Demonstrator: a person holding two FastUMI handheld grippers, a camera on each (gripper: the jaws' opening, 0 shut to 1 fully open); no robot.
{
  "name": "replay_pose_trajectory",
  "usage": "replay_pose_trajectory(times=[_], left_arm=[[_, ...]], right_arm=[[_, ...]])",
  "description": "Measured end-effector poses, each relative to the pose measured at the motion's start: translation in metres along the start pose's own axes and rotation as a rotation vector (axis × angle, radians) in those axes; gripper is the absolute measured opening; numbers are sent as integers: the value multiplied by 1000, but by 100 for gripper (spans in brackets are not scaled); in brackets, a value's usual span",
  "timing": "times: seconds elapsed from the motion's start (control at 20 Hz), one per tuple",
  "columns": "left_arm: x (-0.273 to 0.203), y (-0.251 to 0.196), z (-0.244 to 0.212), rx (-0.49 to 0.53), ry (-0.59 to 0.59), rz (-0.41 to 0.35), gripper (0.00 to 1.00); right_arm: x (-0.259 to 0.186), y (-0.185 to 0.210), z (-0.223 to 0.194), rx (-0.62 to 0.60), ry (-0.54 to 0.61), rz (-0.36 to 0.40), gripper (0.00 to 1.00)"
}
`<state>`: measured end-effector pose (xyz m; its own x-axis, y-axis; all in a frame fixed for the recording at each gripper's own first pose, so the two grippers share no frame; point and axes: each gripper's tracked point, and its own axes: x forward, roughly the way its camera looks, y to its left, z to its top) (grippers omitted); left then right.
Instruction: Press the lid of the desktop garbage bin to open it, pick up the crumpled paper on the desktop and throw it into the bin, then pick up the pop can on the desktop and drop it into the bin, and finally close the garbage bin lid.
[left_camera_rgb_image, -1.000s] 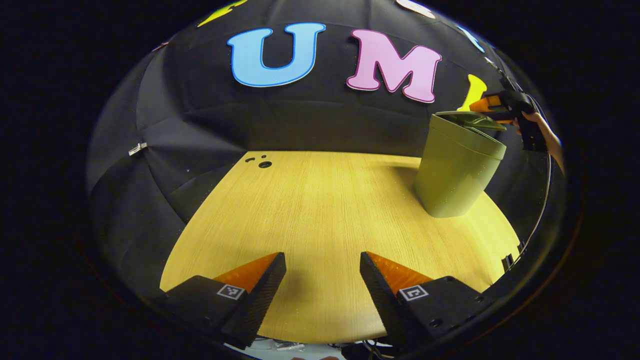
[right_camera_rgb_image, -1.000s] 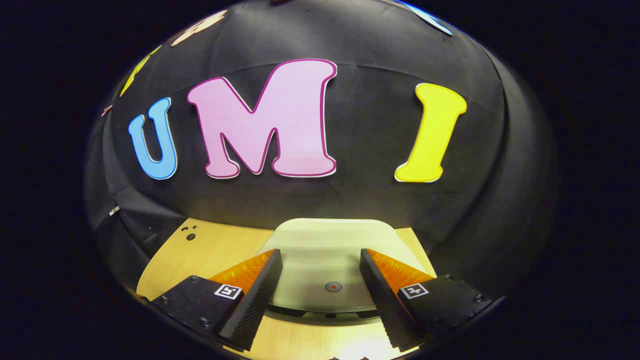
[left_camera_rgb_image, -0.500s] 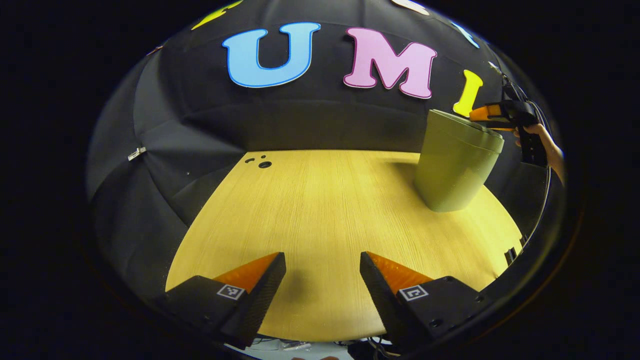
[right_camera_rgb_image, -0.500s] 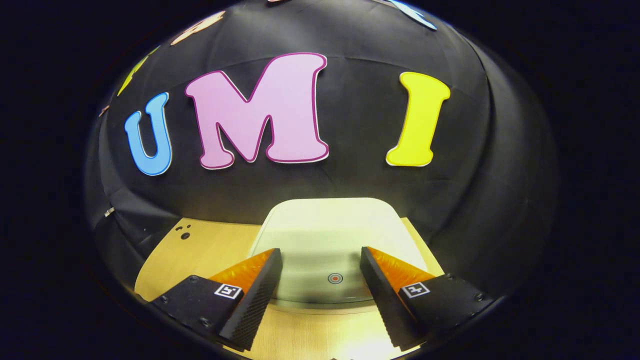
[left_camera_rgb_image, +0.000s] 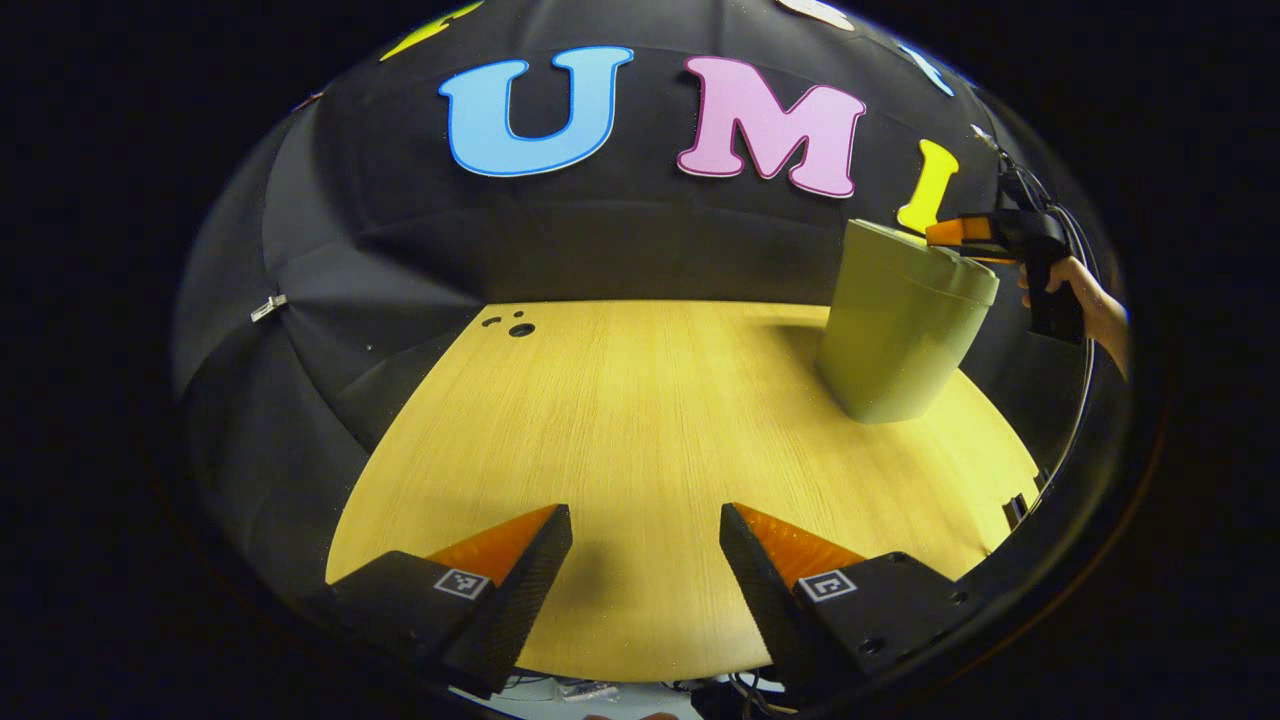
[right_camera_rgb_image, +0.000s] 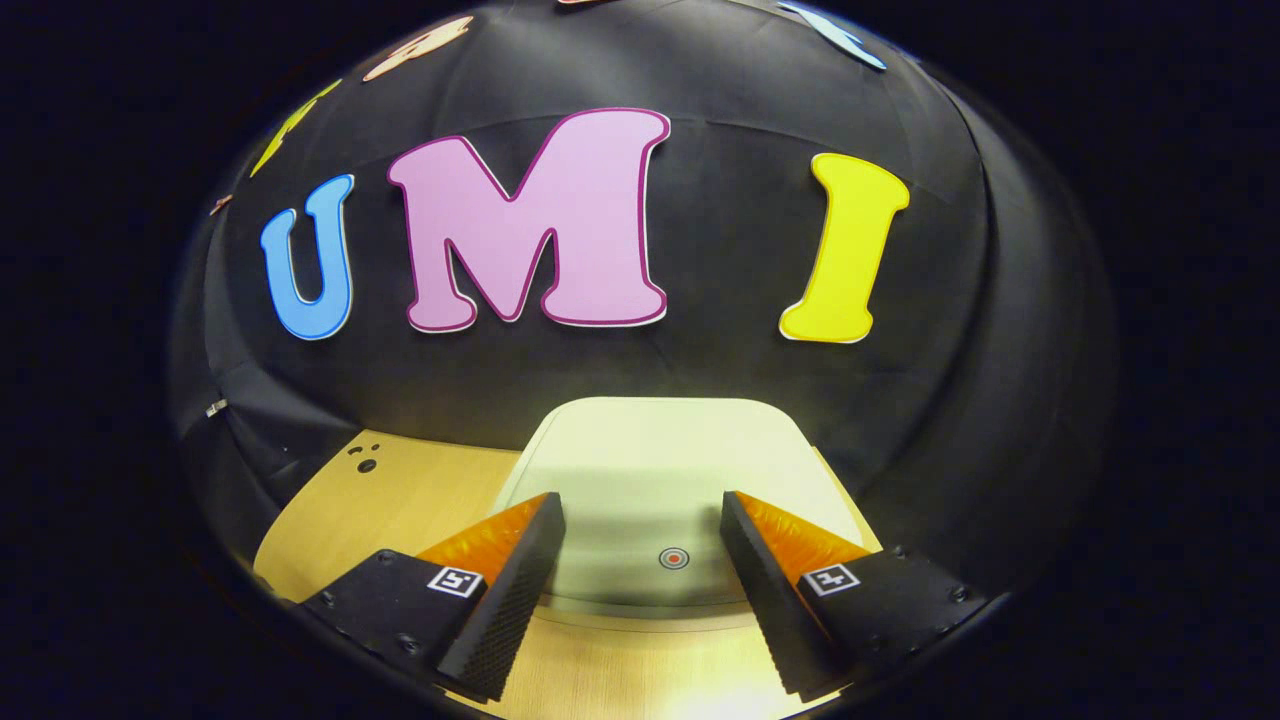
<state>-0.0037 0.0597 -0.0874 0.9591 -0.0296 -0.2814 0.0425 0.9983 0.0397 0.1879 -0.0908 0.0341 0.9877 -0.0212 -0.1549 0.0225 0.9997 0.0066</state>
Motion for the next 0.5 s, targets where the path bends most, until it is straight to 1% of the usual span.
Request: replay_pose_trajectory(times=[0.1, 0.2, 0.3, 0.5], left_arm=[[-6, -4, 12, 6, -33, -6, 96], [-8, -8, 28, 17, -72, -7, 96], [-17, -7, 43, 18, -113, -5, 96], [-43, -2, 73, -12, -212, 11, 96]], right_arm=[[-1, 0, 0, 5, -8, -5, 99], [-4, -3, 0, 2, 0, -29, 98], [-12, 0, 7, 6, -24, -29, 98], [-66, 21, 30, 41, -128, -2, 98]])
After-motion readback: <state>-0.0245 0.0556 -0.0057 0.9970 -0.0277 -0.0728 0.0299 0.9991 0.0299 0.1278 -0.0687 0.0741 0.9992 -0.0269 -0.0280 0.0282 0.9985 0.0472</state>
